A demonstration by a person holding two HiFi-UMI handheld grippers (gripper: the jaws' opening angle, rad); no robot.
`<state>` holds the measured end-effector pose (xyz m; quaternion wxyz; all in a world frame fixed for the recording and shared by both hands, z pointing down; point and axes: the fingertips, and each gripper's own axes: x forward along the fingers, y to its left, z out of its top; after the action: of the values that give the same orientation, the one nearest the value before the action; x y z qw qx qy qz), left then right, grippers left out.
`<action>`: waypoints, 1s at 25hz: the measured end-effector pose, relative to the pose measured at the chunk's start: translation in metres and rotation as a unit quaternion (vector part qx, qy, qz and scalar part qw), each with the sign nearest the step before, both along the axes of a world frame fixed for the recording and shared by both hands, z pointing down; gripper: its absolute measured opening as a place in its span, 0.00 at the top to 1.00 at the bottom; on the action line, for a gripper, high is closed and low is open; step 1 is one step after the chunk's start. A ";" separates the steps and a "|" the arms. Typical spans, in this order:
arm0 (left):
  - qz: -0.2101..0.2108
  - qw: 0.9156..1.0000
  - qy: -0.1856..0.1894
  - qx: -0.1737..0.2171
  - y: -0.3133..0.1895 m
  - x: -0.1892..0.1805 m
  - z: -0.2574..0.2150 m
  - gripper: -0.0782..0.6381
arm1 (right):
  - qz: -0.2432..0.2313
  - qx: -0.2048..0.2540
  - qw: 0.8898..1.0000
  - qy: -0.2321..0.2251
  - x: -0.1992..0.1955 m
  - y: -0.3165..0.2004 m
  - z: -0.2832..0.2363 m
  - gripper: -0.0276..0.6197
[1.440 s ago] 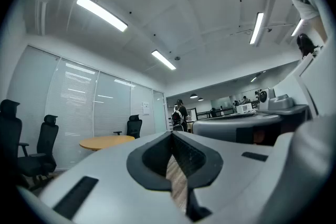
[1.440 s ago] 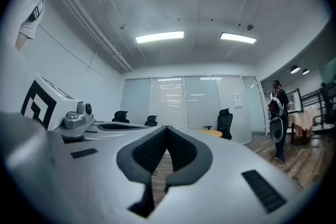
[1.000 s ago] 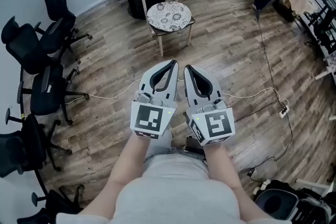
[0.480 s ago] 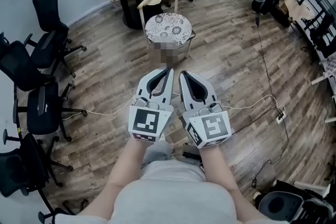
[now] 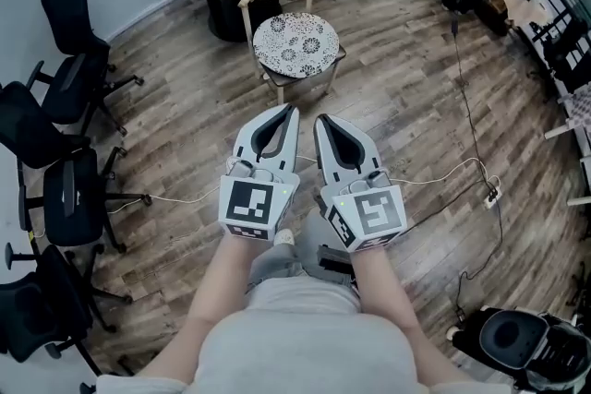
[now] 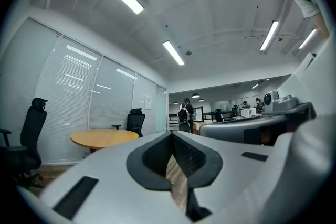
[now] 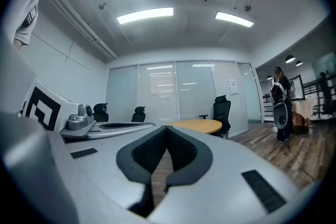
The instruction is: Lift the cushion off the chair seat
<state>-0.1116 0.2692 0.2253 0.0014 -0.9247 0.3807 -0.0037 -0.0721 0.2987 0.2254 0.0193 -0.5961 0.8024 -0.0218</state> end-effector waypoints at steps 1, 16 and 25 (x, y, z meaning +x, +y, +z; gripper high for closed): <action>-0.001 1.000 0.000 -0.001 -0.006 0.000 0.001 0.89 | -0.004 -0.001 1.000 0.002 -0.002 -0.006 -0.001 0.92; -0.050 0.999 -0.002 -0.015 -0.128 0.030 0.015 0.89 | -0.071 0.003 0.997 0.016 0.020 -0.133 0.006 0.92; -0.084 0.996 -0.007 -0.039 -0.210 0.074 0.030 0.89 | -0.087 -0.014 0.996 0.004 0.075 -0.214 0.019 0.92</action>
<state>-0.0376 0.0593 0.2551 -0.0322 -0.8885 0.4570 -0.0251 0.0033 0.0845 0.2442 0.0060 -0.5241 0.8511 -0.0319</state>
